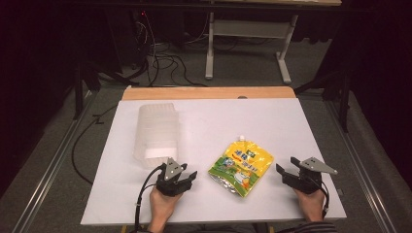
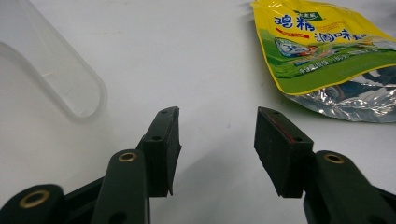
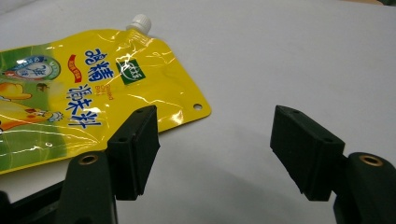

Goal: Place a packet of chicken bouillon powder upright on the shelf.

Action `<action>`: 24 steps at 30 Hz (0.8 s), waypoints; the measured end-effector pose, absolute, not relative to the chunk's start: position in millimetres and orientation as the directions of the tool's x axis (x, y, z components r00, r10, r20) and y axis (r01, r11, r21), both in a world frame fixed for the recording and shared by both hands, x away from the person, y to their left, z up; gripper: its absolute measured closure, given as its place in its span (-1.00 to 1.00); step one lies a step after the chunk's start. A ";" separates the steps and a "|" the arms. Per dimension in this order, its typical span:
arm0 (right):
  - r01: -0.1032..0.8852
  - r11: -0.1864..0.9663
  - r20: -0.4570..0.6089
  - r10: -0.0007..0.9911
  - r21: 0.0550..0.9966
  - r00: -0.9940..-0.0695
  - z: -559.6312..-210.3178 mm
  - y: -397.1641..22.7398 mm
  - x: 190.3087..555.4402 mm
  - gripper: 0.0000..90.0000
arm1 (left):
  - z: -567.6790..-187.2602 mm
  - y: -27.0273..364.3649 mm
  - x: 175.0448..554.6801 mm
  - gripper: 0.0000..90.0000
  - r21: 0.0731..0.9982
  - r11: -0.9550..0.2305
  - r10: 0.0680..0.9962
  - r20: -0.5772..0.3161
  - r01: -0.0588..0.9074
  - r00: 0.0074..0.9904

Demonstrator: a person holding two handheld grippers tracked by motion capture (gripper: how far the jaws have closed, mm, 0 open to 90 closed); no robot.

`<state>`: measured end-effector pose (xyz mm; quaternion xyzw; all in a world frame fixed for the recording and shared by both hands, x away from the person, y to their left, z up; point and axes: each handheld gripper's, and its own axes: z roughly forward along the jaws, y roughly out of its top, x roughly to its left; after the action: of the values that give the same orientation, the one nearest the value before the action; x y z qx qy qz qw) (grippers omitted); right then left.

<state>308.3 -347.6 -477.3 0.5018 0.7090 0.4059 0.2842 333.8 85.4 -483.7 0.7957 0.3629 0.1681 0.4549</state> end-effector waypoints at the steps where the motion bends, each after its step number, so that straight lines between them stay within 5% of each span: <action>1: 0.480 0.165 0.006 0.942 0.862 -0.335 -477.3 -347.6 308.3 -0.26 | -483.9 84.6 334.2 0.13 0.843 -0.330 0.730 -0.059 0.426 0.681; 24: 0.481 0.166 0.004 0.943 0.861 -0.333 -477.3 -347.5 308.2 -0.26 | -484.6 81.0 337.4 -0.10 0.815 -0.365 0.721 -0.058 0.449 0.691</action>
<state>308.2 -347.5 -477.3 0.5025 0.7086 0.4054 0.2848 337.4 81.0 -484.6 0.8111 0.3607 0.1568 0.4328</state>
